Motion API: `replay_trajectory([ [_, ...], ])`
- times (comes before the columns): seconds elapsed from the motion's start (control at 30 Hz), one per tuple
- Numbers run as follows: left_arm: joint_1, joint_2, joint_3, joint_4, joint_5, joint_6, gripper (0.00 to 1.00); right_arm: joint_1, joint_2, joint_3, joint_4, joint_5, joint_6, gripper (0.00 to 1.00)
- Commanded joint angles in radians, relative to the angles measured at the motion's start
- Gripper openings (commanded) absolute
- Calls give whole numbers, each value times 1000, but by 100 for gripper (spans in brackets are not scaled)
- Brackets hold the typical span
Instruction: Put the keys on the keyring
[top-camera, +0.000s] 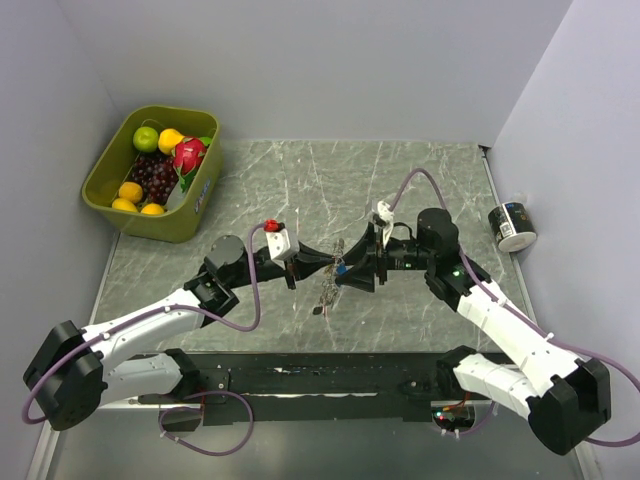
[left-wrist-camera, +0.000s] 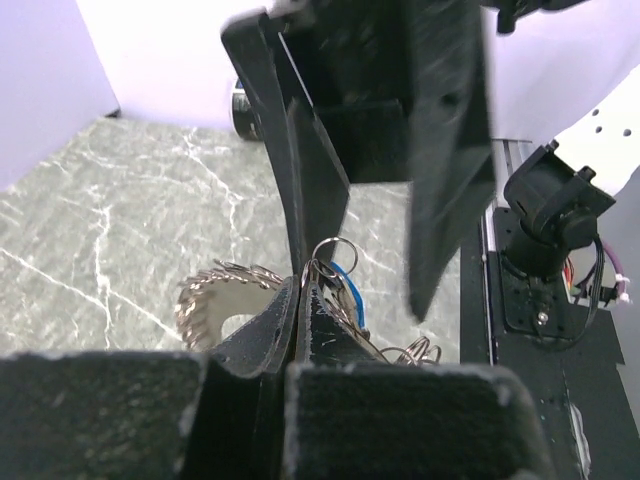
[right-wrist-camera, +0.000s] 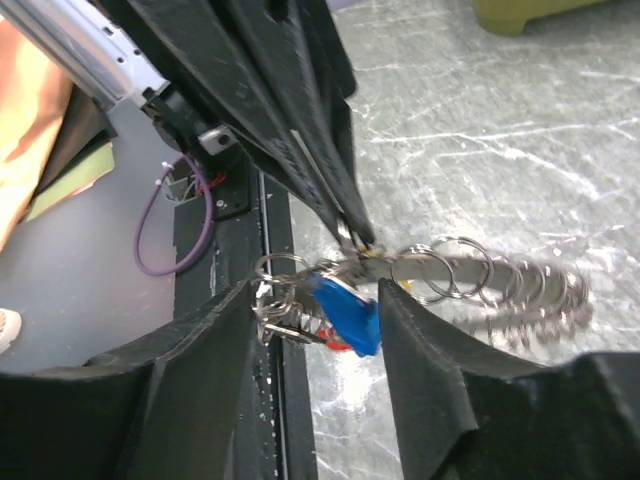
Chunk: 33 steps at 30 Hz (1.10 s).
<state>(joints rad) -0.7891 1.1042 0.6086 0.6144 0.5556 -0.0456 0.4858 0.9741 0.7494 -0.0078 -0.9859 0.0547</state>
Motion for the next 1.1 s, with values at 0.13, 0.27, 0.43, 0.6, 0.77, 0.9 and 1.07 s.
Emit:
replay_trajectory([
  [0.13,-2,8,40,102,35,-5,1,-13,32,28,29,18,30,49],
  [0.27,-1,2,46,62,32,18,1,-32,-5,18,43,50,45,54],
  [0.43,-1,-3,51,32,43,30,1,-42,-38,11,63,99,68,58],
  [0.6,-1,-4,46,36,43,32,1,-49,-2,24,46,90,71,35],
  [0.77,-1,-12,36,54,32,29,1,-53,8,19,49,67,73,3],
  [0.9,-1,-18,26,82,26,21,1,-59,3,7,52,66,65,0],
  [1.07,-1,-24,8,140,30,-3,1,-72,14,-13,69,43,65,0],
])
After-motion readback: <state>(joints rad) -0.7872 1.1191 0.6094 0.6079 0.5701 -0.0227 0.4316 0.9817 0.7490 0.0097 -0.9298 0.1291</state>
